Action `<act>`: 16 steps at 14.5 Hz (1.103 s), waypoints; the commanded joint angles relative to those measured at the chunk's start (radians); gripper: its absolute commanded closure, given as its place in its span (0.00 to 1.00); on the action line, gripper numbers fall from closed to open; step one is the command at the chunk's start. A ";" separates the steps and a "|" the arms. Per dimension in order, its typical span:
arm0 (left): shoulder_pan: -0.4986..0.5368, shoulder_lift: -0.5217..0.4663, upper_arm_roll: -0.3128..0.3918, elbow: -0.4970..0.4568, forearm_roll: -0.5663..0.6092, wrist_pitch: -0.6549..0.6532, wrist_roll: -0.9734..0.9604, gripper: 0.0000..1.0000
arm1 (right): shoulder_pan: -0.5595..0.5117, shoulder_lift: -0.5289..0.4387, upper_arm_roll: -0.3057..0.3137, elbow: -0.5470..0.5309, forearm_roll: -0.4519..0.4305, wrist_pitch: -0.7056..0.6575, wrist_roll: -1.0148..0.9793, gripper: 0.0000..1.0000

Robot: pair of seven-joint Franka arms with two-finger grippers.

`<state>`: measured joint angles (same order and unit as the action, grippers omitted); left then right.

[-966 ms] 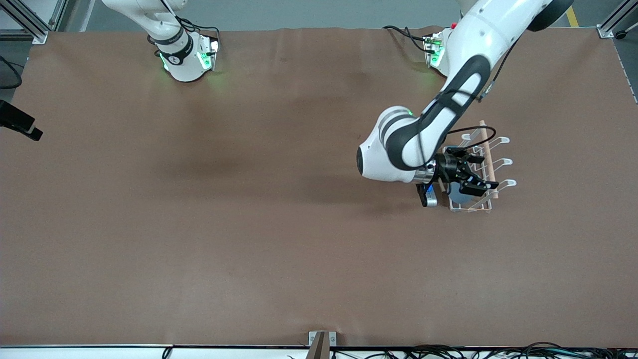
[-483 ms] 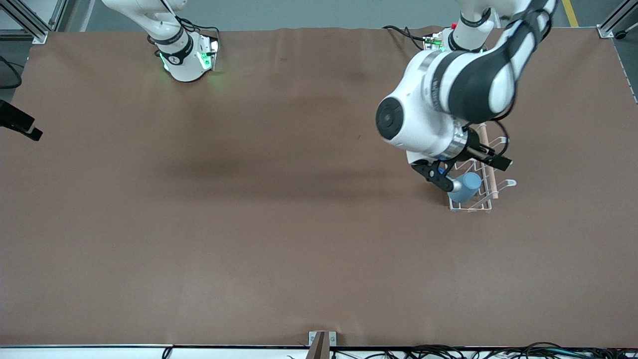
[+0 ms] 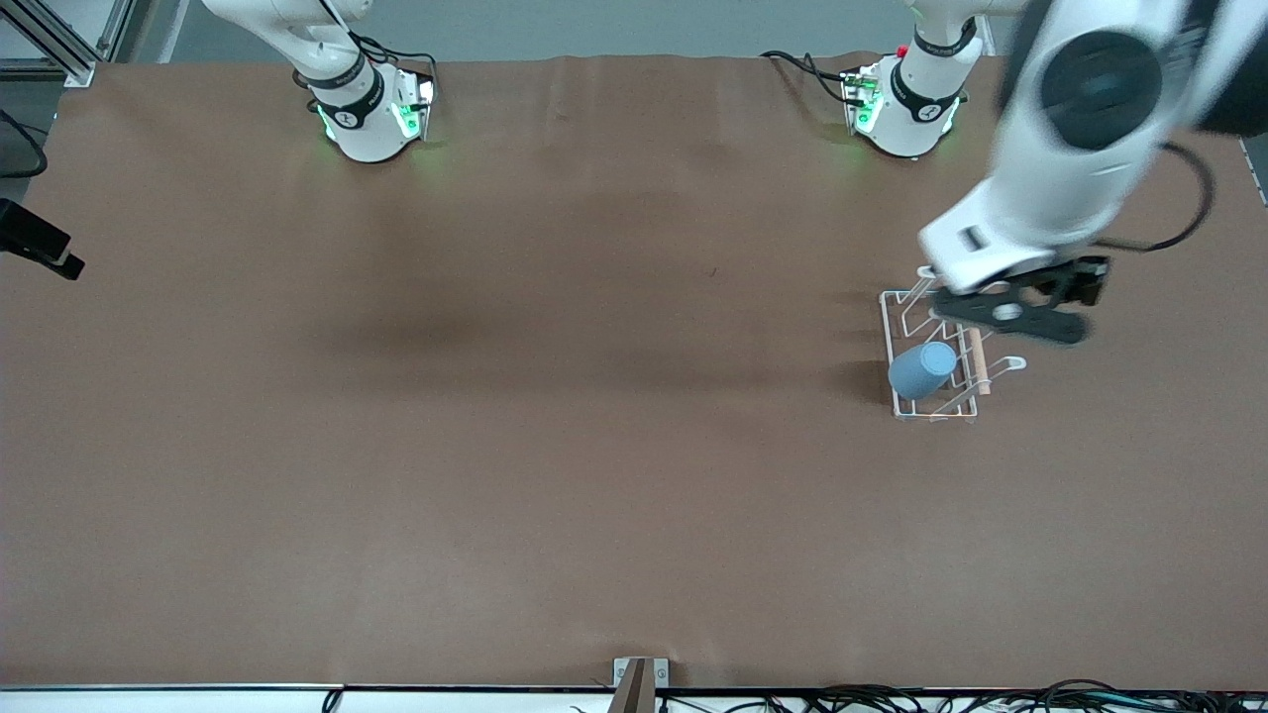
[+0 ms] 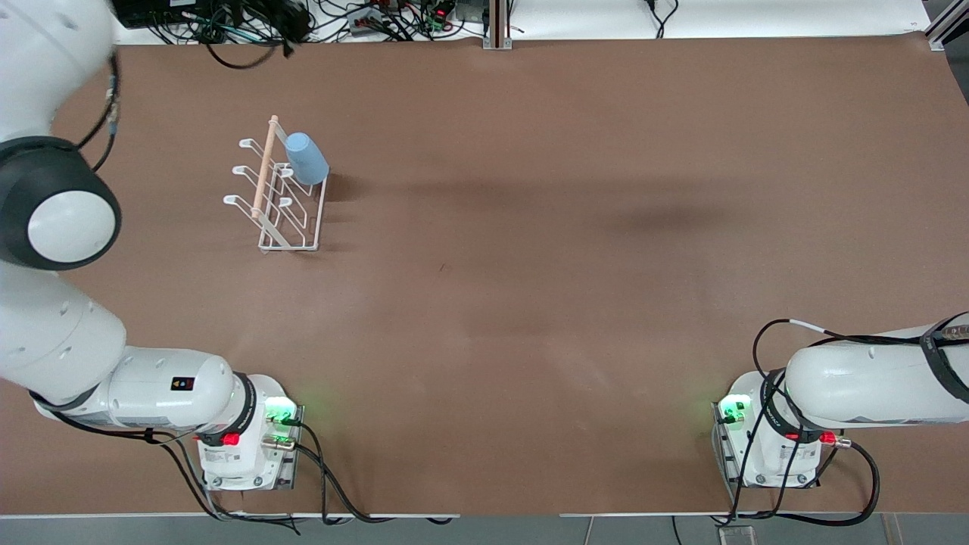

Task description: Hang cup on cup holder

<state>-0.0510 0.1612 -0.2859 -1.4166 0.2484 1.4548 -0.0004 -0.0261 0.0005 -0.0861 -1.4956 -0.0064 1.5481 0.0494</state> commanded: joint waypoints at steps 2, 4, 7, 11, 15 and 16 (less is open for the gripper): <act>-0.032 -0.129 0.230 -0.036 -0.219 0.038 -0.004 0.00 | -0.001 0.007 0.002 0.020 -0.012 -0.011 -0.008 0.00; -0.056 -0.198 0.307 -0.083 -0.247 0.050 -0.004 0.00 | 0.000 0.007 0.002 0.020 -0.012 -0.013 -0.006 0.00; -0.061 -0.293 0.315 -0.188 -0.247 0.104 -0.009 0.00 | 0.002 0.007 0.002 0.020 -0.011 -0.011 -0.006 0.00; -0.061 -0.261 0.317 -0.174 -0.253 0.136 -0.013 0.00 | 0.000 0.007 0.002 0.020 -0.011 -0.011 -0.008 0.00; -0.050 -0.184 0.312 -0.070 -0.248 0.136 -0.015 0.00 | -0.003 0.007 0.002 0.020 -0.009 -0.011 -0.008 0.00; -0.050 -0.174 0.306 -0.061 -0.247 0.128 -0.015 0.00 | -0.003 0.007 0.002 0.020 -0.009 -0.011 -0.008 0.00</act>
<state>-0.1019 -0.0591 0.0240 -1.5431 0.0092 1.5987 -0.0047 -0.0263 0.0015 -0.0863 -1.4938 -0.0064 1.5481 0.0494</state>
